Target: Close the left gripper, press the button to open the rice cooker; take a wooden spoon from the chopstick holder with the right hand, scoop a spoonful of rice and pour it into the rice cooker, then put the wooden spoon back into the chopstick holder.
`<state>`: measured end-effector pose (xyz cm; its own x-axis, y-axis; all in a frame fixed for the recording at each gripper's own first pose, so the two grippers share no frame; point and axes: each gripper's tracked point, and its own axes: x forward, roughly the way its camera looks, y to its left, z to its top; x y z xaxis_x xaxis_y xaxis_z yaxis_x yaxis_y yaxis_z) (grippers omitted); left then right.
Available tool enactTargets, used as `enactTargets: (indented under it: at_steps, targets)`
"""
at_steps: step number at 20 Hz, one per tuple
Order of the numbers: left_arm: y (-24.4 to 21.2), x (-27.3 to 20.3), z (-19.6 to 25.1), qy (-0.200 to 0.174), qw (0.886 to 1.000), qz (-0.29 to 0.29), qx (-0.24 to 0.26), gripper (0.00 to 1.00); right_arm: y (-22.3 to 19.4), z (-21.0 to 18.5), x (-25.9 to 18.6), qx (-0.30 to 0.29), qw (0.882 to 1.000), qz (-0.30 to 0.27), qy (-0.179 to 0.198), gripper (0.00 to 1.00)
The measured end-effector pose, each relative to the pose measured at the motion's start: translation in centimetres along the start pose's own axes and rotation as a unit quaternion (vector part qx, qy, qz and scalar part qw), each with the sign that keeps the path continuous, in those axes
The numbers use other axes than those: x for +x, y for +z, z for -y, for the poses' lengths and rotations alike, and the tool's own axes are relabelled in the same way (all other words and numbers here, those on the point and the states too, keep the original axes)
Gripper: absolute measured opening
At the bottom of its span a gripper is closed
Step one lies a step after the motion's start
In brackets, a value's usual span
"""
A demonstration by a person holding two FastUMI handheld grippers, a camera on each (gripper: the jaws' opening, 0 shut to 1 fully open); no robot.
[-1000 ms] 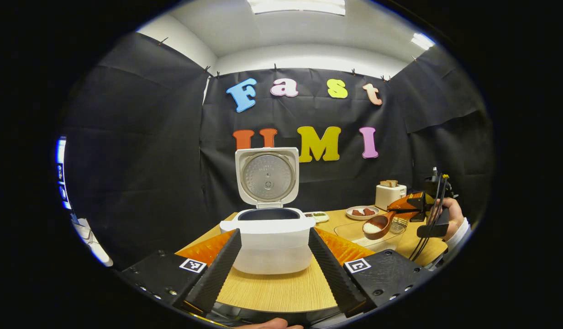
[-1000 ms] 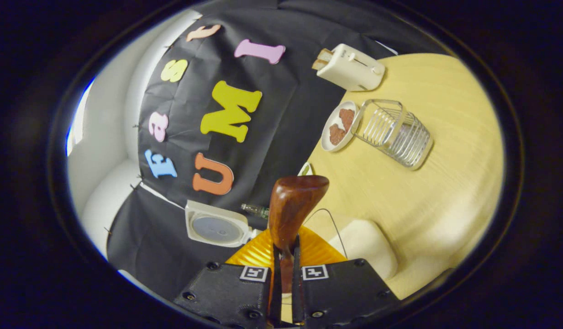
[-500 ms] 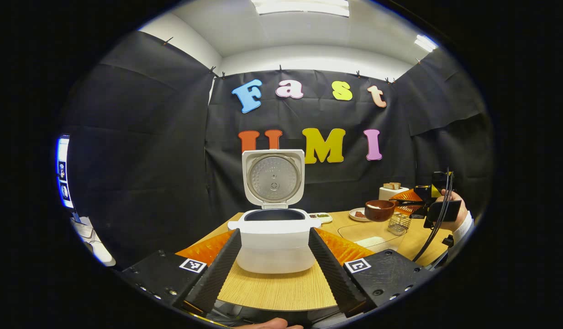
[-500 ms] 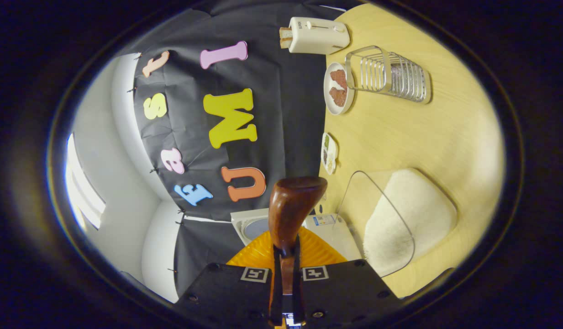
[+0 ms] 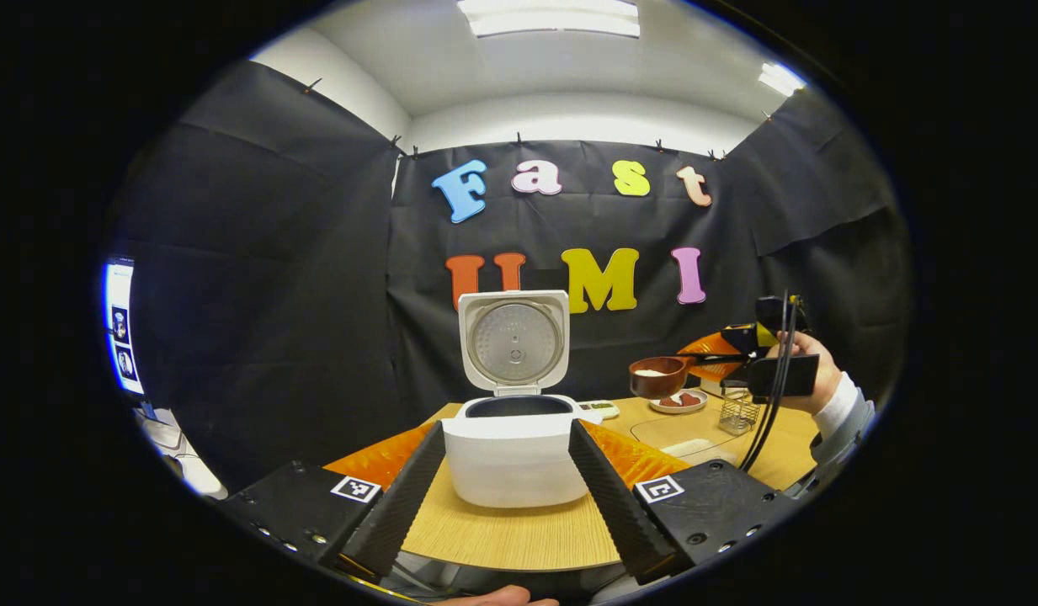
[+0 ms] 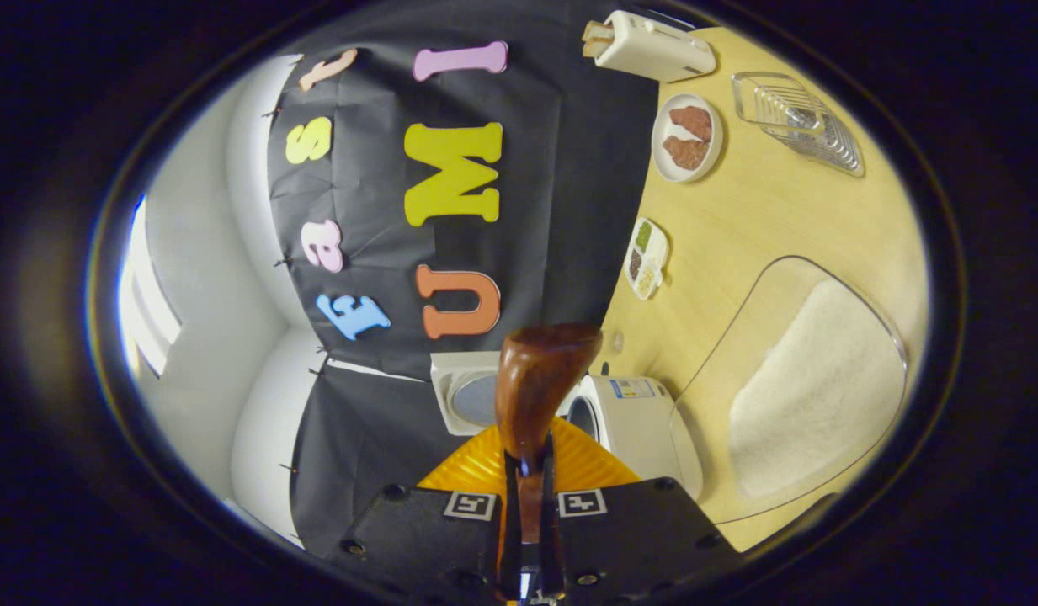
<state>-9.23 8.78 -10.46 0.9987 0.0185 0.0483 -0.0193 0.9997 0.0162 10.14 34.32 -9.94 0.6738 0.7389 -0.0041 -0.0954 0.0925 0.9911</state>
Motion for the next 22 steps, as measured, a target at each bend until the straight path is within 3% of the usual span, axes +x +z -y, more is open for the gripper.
enactTargets:
  at_steps: [5,11,15,19,22]
  targets:
    - [-1.0,-0.5,-1.1,0.003,1.0,-0.005,0.001,0.94,-1.7,-1.7,5.3,-0.077,0.996,0.0,-0.033,0.13]
    - [-2.0,-0.9,-3.3,0.025,0.999,-0.024,-0.01,0.94,-3.4,-3.9,10.8,-0.197,0.979,0.007,-0.052,0.13]
    - [-2.3,-1.2,-3.4,0.028,0.999,-0.027,-0.014,0.94,-4.2,-5.4,14.0,-0.336,0.94,0.029,-0.057,0.13]
    - [-2.8,-1.0,-3.6,0.025,0.999,-0.03,0.0,0.94,-5.6,-6.3,16.7,-0.454,0.889,0.028,-0.049,0.14]
    - [-2.8,-0.9,-4.5,0.042,0.999,-0.023,0.002,0.95,-5.7,-5.7,17.9,-0.52,0.851,0.038,-0.061,0.14]
